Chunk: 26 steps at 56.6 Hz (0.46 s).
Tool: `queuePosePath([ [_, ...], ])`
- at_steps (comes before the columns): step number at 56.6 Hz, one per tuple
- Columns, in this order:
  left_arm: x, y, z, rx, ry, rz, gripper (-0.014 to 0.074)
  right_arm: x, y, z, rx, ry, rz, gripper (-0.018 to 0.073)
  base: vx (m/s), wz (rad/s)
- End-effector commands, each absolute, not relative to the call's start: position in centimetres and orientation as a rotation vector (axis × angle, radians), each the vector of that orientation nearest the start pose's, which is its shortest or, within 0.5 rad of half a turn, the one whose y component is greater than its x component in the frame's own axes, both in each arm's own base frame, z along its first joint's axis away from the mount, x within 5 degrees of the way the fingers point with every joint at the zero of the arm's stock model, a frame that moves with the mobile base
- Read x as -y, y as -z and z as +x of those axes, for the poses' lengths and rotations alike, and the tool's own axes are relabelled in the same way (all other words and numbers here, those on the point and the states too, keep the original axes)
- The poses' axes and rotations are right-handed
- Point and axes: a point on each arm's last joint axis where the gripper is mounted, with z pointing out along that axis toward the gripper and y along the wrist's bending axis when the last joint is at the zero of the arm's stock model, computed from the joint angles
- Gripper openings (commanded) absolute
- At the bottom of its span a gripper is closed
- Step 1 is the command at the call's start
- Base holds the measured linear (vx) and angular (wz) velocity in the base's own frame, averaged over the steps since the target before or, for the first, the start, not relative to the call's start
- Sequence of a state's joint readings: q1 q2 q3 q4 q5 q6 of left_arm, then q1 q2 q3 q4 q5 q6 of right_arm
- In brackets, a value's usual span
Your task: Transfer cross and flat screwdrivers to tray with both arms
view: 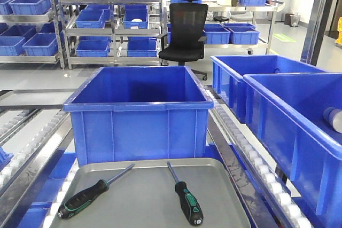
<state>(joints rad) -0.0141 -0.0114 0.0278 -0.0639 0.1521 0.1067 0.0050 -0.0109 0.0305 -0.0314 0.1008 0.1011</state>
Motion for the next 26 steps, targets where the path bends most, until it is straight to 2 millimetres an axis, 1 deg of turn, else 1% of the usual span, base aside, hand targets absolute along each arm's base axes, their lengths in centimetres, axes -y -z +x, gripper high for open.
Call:
queuePosePath([
  [1,0.11,-20.78,5.45,-1.528,-0.014,0.038,0.0003,0.02,-19.94,5.67,-1.525,-0.046,0.049,-0.0008,0.0,0.0],
  [26,0.11,-20.78,5.45,-1.528,-0.014,0.038,0.0003,0.02,-19.94,5.67,-1.525,-0.046,0.049,-0.0008,0.0,0.0],
])
